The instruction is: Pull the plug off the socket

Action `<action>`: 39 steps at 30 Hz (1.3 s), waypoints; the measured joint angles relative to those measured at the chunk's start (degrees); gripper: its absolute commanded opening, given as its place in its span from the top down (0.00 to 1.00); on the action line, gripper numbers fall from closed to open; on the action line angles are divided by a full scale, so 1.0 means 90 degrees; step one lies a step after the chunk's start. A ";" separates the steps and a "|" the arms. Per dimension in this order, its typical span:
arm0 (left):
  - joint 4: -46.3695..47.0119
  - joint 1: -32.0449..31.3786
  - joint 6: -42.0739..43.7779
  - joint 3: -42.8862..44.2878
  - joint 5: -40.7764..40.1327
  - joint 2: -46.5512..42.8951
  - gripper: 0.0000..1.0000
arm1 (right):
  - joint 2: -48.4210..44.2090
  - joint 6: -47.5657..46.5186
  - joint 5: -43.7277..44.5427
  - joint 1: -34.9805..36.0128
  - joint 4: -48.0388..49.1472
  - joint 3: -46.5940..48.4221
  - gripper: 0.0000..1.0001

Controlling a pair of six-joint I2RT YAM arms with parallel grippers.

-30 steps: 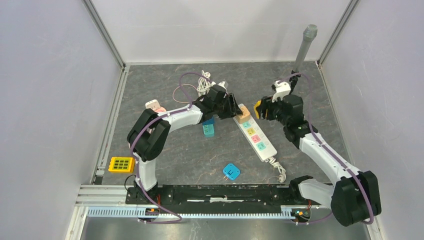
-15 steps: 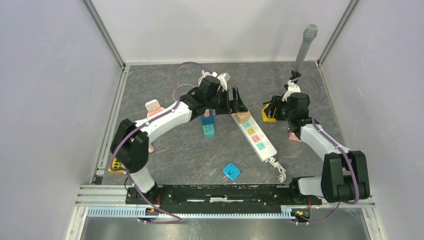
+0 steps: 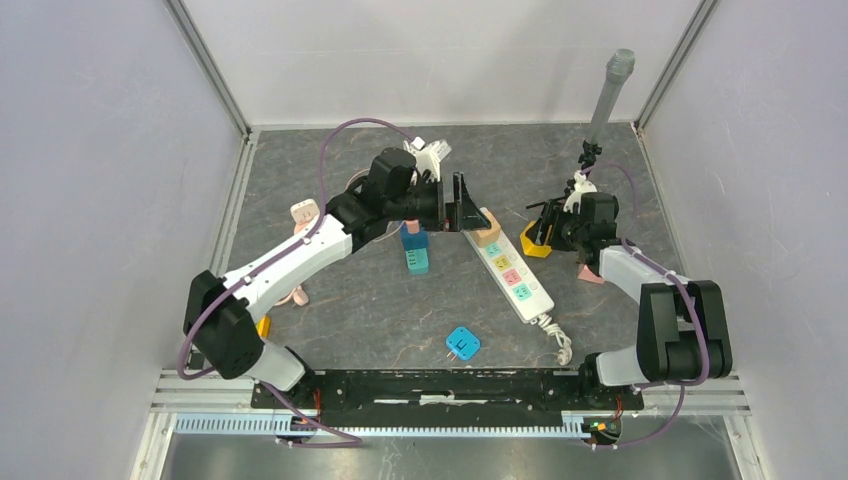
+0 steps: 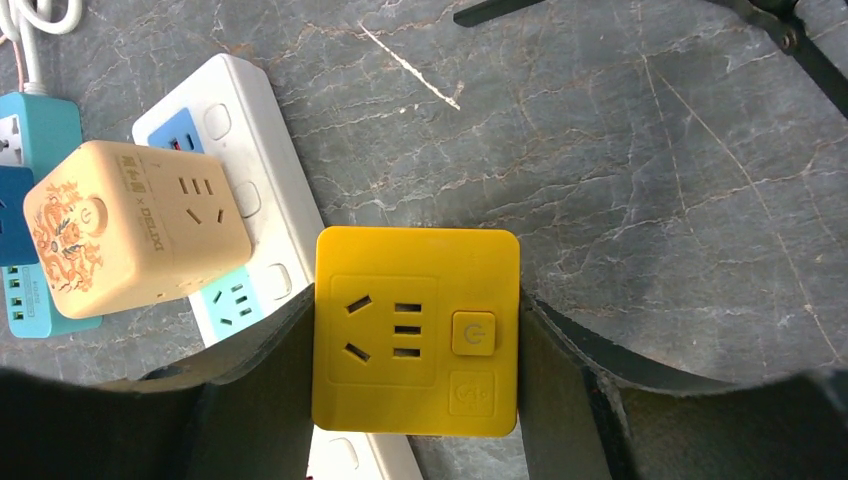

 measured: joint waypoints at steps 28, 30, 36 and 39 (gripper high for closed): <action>-0.1008 0.0000 0.0430 -0.0231 -0.1678 -0.0289 0.06 | -0.1489 -0.0882 0.0651 0.0780 -0.0126 -0.0126 0.06; -0.1005 0.0000 0.0425 -0.0231 -0.1719 -0.0272 0.10 | -0.1535 -0.0957 0.0622 0.1248 0.0041 -0.0143 0.07; -0.1003 0.0000 0.0306 -0.0231 -0.1885 -0.0010 0.19 | -0.1083 -0.1141 0.0656 0.2101 0.0534 -0.0092 0.09; -0.1003 0.0000 0.0216 -0.0231 -0.2038 0.0078 0.20 | -0.0508 -0.1251 0.0957 0.2390 0.0520 0.0177 0.09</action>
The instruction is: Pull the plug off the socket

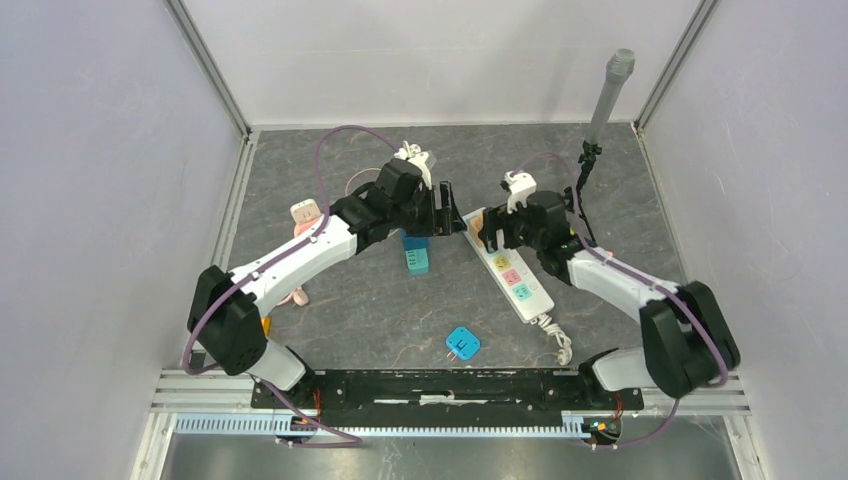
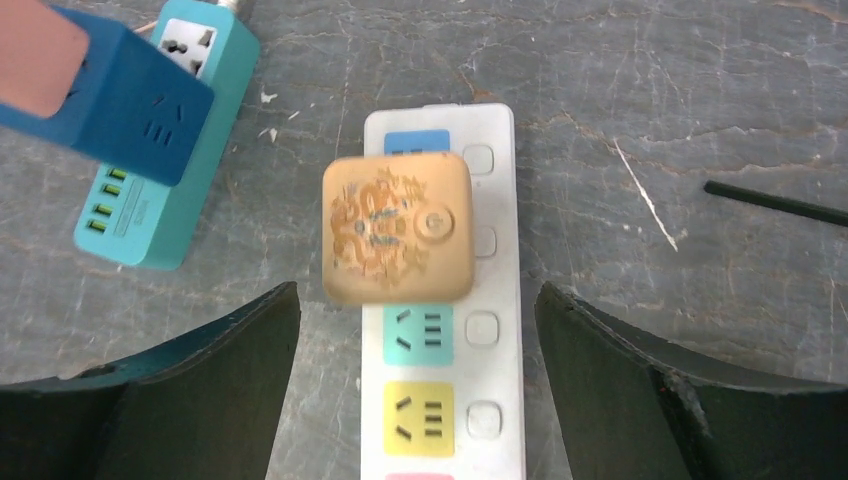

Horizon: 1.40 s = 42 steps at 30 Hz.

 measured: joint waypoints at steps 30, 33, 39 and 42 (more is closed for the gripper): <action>-0.0546 0.0449 -0.0192 0.2370 -0.0743 0.3313 0.47 | 0.1630 0.0629 0.0767 0.0590 -0.0153 0.1151 0.78; -0.0580 0.0449 0.0034 0.2438 -0.0831 0.3529 0.49 | 0.1630 0.0865 0.0889 0.0699 -0.0100 0.1151 0.81; -0.0512 0.0512 0.0299 0.2453 -0.0758 0.3730 0.57 | 0.1632 0.1049 0.1037 0.0809 0.0032 0.1149 0.97; -0.0391 0.0546 0.0369 0.2446 -0.0741 0.3813 0.58 | 0.1671 0.1037 0.1071 0.0821 0.0151 0.1149 1.00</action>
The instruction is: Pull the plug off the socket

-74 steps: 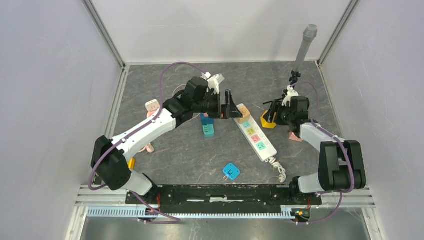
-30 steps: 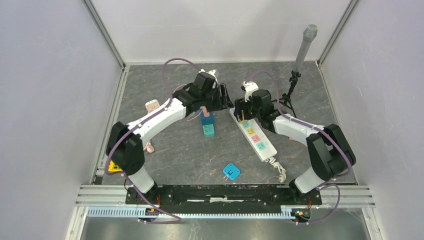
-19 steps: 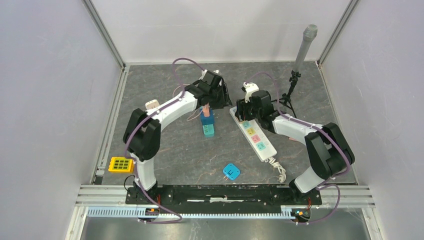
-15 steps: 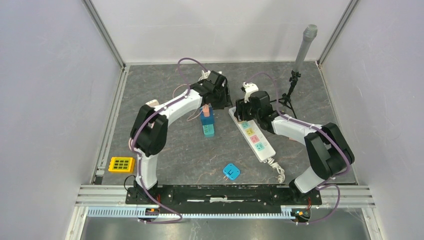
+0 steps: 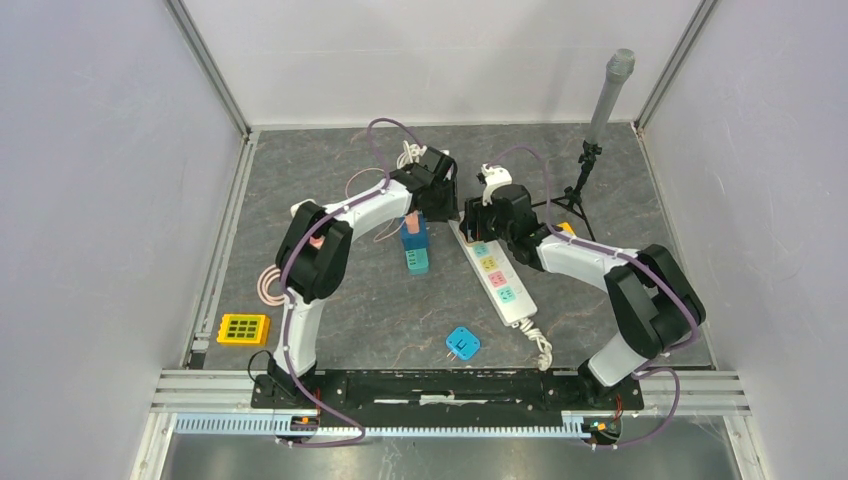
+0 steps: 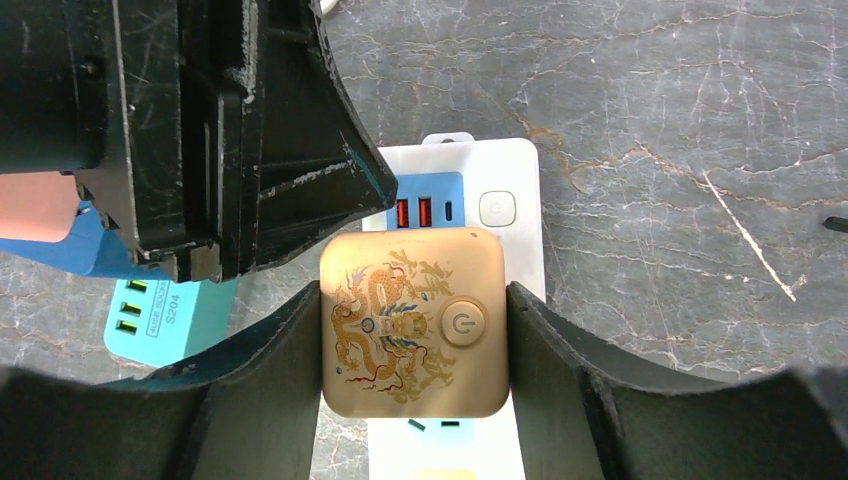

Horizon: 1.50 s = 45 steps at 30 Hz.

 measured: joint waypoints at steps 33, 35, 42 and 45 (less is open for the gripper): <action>0.1450 0.0024 0.0056 -0.0959 0.0053 -0.0068 0.66 | 0.0257 -0.0814 0.0454 0.0367 0.0233 0.0083 1.00; 0.1435 0.0027 0.0056 -0.0957 0.0061 -0.0070 0.66 | 0.0226 -0.0860 0.0493 0.0389 0.0240 0.0058 1.00; 0.1263 -0.0058 0.0053 -0.0889 0.0129 -0.0070 0.67 | -0.0129 -0.0899 0.0267 0.0304 0.0056 -0.0170 1.00; 0.1212 -0.0100 0.0051 -0.0872 0.0155 -0.0070 0.68 | -0.0231 -0.0874 0.0138 0.0243 0.0002 -0.0253 1.00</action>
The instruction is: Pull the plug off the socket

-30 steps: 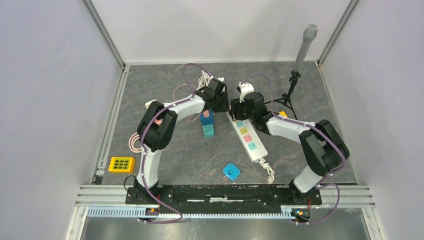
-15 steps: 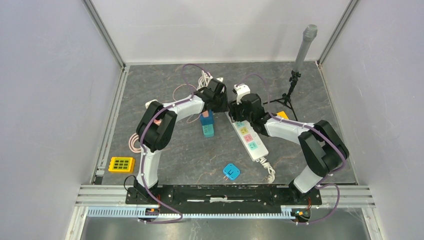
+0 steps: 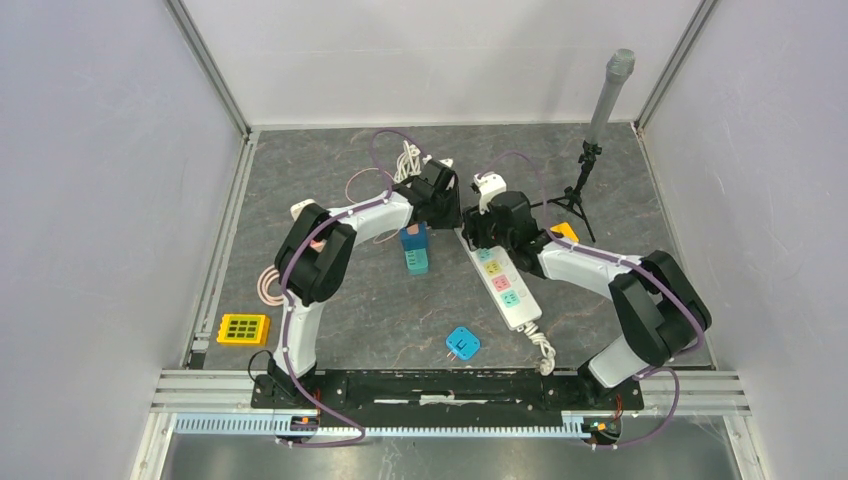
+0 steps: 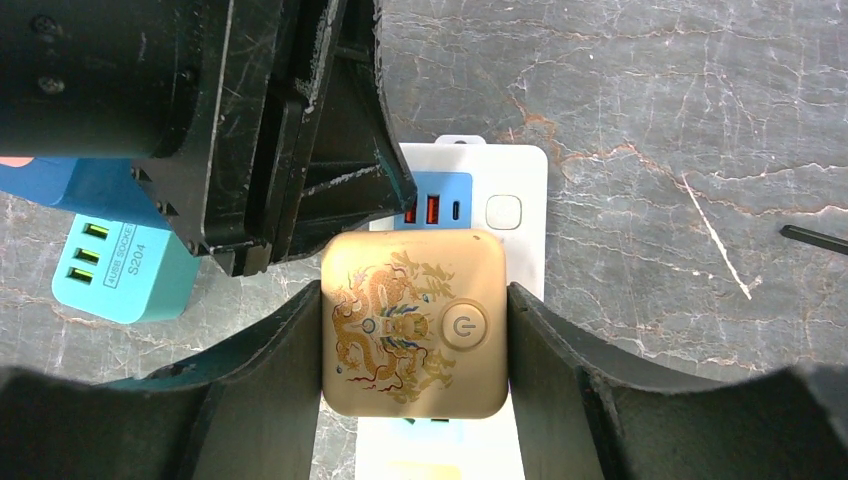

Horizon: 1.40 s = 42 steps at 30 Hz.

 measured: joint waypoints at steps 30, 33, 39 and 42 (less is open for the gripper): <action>-0.0250 0.0119 0.0432 0.0151 0.0872 0.0007 0.37 | -0.1501 0.0814 0.0899 -0.0988 0.0194 -0.0294 1.00; -0.0306 0.0102 0.0512 0.0328 0.1141 -0.0058 0.29 | -0.1496 0.1039 0.0971 -0.1263 -0.0097 -0.0294 1.00; -0.0376 0.0070 0.0580 0.0435 0.1392 -0.0952 0.21 | -0.1234 0.1212 0.0430 -0.1790 -0.0197 -0.0294 0.89; -0.0384 0.0032 0.0605 0.0437 0.1375 -0.1654 0.19 | -0.0899 0.1202 -0.0338 -0.2108 -0.0131 -0.0294 0.81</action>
